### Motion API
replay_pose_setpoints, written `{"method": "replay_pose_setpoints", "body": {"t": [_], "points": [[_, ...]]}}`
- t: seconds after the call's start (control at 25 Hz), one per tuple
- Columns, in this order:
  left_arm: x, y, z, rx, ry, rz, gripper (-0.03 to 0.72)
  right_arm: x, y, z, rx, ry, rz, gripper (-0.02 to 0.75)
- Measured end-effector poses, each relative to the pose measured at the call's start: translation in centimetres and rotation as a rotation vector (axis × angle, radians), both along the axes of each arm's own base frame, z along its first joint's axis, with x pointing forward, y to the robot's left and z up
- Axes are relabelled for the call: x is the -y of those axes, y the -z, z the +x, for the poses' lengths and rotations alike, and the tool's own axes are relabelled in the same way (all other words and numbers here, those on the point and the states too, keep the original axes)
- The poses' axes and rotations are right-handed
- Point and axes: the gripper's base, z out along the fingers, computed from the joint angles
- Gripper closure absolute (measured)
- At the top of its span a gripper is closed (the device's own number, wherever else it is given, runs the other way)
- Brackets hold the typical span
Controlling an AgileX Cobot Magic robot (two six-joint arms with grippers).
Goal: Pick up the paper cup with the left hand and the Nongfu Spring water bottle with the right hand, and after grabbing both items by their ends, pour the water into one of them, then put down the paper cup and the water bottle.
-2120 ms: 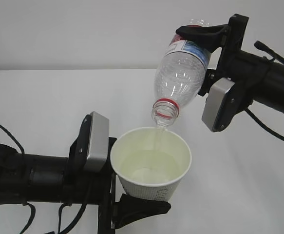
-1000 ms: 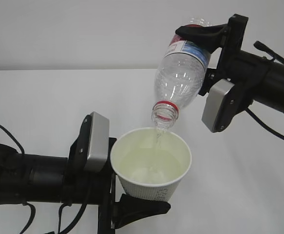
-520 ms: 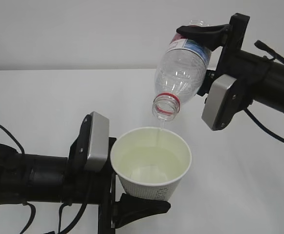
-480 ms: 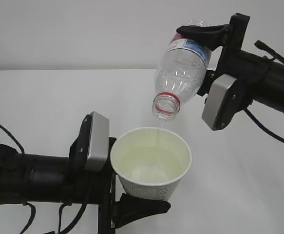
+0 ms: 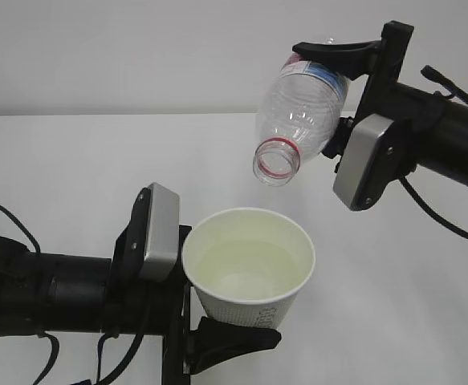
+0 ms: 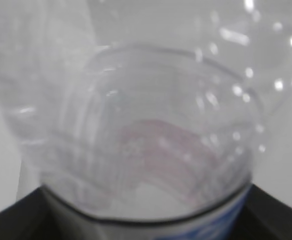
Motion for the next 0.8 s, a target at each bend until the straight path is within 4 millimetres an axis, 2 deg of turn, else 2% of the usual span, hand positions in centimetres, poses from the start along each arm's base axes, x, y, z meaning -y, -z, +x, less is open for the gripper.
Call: {"method": "replay_pose_setpoints", "body": {"t": [0.8], "points": [[0.0, -0.01, 0.03, -0.001, -0.004, -0.001, 0.193, 0.04, -0.03, 0.04, -0.152, -0.015, 0.142, 0.218]]}}
